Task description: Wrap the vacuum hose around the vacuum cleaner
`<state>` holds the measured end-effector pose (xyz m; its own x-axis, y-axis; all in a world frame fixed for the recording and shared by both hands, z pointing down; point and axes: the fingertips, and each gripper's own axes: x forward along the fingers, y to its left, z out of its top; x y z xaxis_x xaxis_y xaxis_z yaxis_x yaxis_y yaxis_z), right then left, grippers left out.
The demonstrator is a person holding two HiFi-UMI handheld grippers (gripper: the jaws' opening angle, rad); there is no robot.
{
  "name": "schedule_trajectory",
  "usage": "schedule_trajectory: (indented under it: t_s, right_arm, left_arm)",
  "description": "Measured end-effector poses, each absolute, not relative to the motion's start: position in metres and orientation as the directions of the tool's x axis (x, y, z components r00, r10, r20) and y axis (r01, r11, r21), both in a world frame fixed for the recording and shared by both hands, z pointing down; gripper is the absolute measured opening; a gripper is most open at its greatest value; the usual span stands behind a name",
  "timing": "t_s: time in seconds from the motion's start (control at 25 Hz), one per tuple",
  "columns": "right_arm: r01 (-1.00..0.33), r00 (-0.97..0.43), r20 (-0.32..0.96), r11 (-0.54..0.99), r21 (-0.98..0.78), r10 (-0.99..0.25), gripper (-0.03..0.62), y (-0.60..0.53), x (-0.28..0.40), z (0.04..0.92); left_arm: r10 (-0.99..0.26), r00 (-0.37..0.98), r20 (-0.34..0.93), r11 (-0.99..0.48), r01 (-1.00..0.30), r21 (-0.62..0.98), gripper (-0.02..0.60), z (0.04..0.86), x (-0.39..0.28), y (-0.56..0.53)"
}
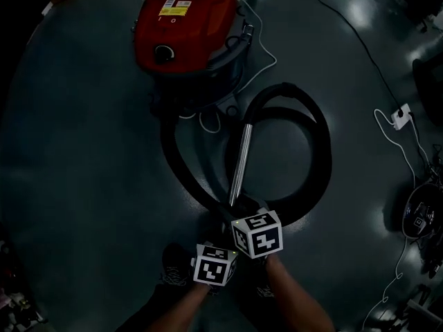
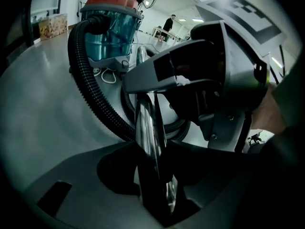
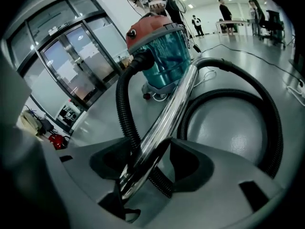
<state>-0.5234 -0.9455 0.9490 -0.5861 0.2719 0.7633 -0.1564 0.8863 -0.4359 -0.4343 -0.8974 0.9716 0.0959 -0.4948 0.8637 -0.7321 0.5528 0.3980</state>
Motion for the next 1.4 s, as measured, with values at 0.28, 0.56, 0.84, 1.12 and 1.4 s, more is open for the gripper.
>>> schedule_trajectory:
  t_s: [0.28,0.56,0.84,1.12,1.4]
  right_arm:
    - [-0.144,-0.552,0.794,0.908,-0.392,0.255,0.266,-0.954,-0.524,1.012]
    - [-0.175,-0.543,0.799,0.896,-0.409,0.258,0.267,-0.968,-0.523,1.053]
    - [-0.164,-0.516,0.817,0.906,-0.390,0.258,0.267,-0.972,-0.523,1.072]
    - [-0.163,-0.489,0.829,0.905,-0.392,0.271,0.267,-0.976,-0.520,1.084]
    - [-0.209,-0.528,0.816,0.896,-0.392,0.234,0.270,-0.988,-0.517,1.052]
  left_arm:
    - [-0.476,0.118,0.872,0.568,-0.715,0.407,0.166,1.036,-0.432,-0.906]
    - [-0.451,0.125,0.884,0.578,-0.714,0.396,0.166,1.068,-0.434,-0.921]
    - [-0.424,0.167,0.890,0.548,-0.735,0.399,0.197,1.076,-0.434,-0.920]
    - [-0.428,0.181,0.885,0.560,-0.716,0.417,0.299,1.072,-0.446,-0.902]
    - [-0.463,0.167,0.871,0.528,-0.737,0.422,0.299,1.029,-0.469,-0.891]
